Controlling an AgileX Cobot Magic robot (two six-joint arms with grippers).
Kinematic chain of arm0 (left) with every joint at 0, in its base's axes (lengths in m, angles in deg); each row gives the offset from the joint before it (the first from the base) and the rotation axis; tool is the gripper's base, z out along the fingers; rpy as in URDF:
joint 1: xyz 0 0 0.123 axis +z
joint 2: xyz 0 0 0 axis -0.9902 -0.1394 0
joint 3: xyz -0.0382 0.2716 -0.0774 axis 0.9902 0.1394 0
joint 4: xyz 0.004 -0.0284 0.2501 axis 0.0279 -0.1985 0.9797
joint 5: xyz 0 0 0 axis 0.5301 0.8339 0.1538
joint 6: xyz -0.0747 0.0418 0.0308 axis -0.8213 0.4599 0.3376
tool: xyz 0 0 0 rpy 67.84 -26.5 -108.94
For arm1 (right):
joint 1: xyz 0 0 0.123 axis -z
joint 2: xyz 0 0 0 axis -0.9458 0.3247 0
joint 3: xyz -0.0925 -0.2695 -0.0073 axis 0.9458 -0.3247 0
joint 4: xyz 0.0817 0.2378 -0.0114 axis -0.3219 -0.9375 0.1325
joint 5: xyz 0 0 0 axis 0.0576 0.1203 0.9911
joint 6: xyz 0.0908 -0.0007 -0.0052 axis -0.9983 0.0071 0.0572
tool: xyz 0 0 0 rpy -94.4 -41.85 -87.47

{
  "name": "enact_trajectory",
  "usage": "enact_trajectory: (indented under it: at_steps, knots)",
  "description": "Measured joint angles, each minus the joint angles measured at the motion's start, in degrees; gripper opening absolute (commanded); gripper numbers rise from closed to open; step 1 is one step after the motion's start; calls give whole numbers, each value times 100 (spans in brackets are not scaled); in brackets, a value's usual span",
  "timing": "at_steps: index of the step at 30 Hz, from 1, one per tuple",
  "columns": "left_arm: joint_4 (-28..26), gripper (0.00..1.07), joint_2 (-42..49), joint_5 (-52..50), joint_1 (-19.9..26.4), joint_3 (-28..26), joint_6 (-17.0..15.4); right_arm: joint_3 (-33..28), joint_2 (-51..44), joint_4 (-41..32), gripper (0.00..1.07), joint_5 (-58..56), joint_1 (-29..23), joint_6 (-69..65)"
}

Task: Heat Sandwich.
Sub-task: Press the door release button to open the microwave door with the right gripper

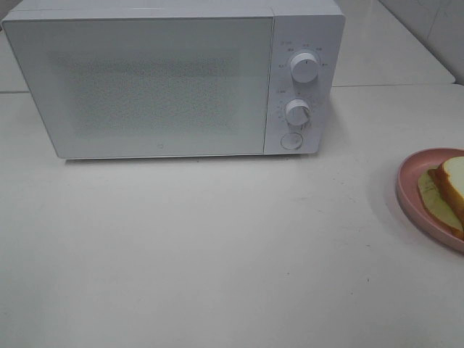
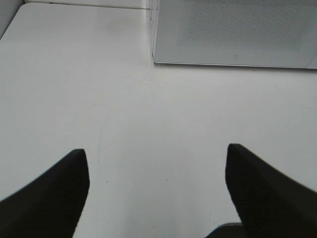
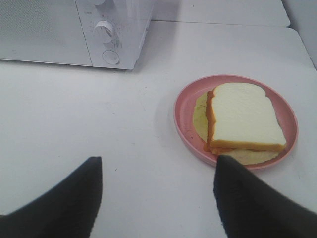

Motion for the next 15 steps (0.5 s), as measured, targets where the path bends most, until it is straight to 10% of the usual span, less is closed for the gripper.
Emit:
enact_trajectory:
  at_steps: [15]
  knots:
    - [0, 73, 0, 0, 0, 0, 0, 0, 0, 103, 77, 0, 0, -132]
